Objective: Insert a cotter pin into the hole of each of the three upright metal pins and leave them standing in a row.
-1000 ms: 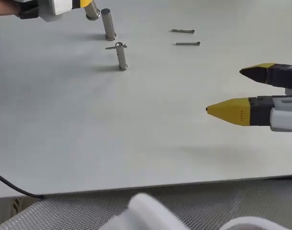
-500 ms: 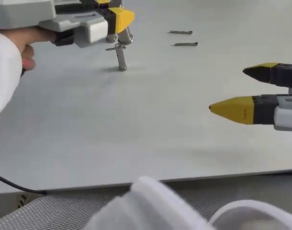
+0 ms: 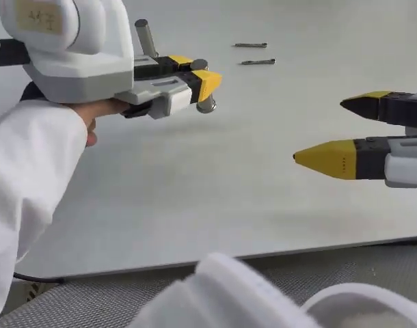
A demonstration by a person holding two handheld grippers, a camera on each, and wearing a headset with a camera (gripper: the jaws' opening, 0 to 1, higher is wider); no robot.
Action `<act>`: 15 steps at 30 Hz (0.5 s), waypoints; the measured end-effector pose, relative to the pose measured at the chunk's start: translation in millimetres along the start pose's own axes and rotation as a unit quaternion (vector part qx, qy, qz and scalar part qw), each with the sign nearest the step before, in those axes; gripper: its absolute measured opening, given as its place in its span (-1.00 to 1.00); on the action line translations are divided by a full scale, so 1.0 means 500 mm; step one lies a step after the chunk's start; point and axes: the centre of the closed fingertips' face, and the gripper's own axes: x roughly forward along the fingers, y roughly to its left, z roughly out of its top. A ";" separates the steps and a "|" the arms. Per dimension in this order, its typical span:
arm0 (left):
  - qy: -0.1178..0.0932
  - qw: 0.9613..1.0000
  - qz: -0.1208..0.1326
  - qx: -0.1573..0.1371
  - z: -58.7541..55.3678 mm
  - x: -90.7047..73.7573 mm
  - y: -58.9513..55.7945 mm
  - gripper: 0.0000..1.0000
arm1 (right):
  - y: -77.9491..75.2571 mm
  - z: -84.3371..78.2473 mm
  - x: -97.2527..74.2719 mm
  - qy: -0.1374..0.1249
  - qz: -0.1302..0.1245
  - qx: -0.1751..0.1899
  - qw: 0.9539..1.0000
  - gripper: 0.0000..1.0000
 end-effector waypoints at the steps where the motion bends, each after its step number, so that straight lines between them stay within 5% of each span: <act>1: 0.004 1.000 -0.003 0.006 -0.004 0.002 -0.006 -0.77 | 0.000 -0.001 0.000 0.000 0.000 0.001 1.000 0.59; 15: 0.023 1.000 -0.013 0.015 -0.043 0.024 -0.027 -0.77 | 0.006 -0.007 -0.002 -0.001 0.003 0.012 1.000 0.58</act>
